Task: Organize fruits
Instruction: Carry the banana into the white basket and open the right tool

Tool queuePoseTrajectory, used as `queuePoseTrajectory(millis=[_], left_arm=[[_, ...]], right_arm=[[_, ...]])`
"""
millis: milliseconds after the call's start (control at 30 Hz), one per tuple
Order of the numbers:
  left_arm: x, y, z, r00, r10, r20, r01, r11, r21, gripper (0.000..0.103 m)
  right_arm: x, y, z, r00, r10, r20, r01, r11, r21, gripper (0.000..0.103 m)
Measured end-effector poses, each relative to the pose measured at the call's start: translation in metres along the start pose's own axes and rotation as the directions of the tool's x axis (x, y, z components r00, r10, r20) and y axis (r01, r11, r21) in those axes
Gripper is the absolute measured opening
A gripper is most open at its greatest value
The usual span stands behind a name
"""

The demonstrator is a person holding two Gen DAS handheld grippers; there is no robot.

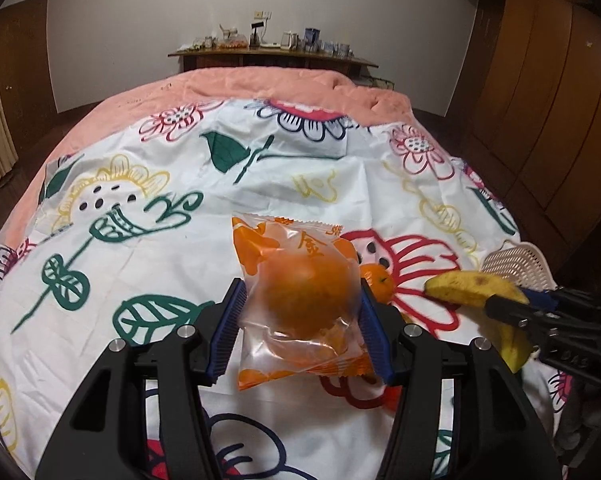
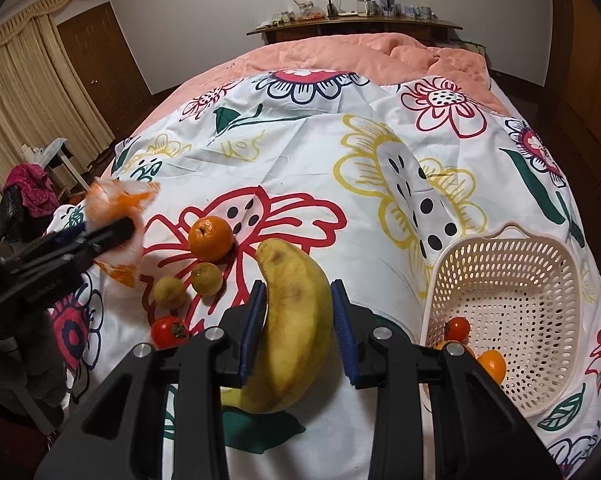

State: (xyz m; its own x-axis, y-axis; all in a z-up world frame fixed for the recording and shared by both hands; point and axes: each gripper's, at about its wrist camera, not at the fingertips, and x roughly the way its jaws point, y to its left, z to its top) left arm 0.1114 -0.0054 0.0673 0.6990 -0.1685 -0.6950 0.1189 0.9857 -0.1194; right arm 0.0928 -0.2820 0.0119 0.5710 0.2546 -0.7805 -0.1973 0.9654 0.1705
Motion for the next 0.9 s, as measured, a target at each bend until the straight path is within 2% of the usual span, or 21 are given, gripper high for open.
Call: queuePoseTrajectory(millis=[167,300,433,500,667,900], left_arm=[[-0.016,-0.009,0.004,0.999,-0.005,0.035,0.004,1.0,0.019,0.057],[-0.019,-0.014,0.004,0.999,-0.012,0.041,0.011,0.999,0.03,0.057],[-0.02,-0.018,0.003,0.999,-0.016,0.039,0.014,0.999,0.036,0.057],[-0.02,-0.019,0.003,0.999,-0.018,0.039,0.017,0.999,0.036,0.057],[-0.02,-0.021,0.002,0.999,-0.019,0.038,0.017,0.999,0.041,0.057],[-0.017,-0.027,0.001,0.999,-0.02,0.034,0.018,0.999,0.051,0.057]], right_arm=[[0.008,-0.001,0.003,0.999,-0.022,-0.031,0.022,1.0,-0.013,0.035],[0.024,0.003,0.006,0.995,-0.063,-0.082,0.059,0.997,-0.056,0.043],[0.028,0.007,0.007,0.993,-0.086,-0.085,0.079,0.993,-0.091,0.042],[0.025,0.006,0.006,0.994,-0.078,-0.078,0.071,0.993,-0.09,0.037],[0.016,-0.008,0.003,0.996,-0.069,-0.052,0.068,0.997,-0.031,0.035],[-0.012,-0.057,-0.003,0.998,-0.064,0.001,0.064,0.993,0.094,0.034]])
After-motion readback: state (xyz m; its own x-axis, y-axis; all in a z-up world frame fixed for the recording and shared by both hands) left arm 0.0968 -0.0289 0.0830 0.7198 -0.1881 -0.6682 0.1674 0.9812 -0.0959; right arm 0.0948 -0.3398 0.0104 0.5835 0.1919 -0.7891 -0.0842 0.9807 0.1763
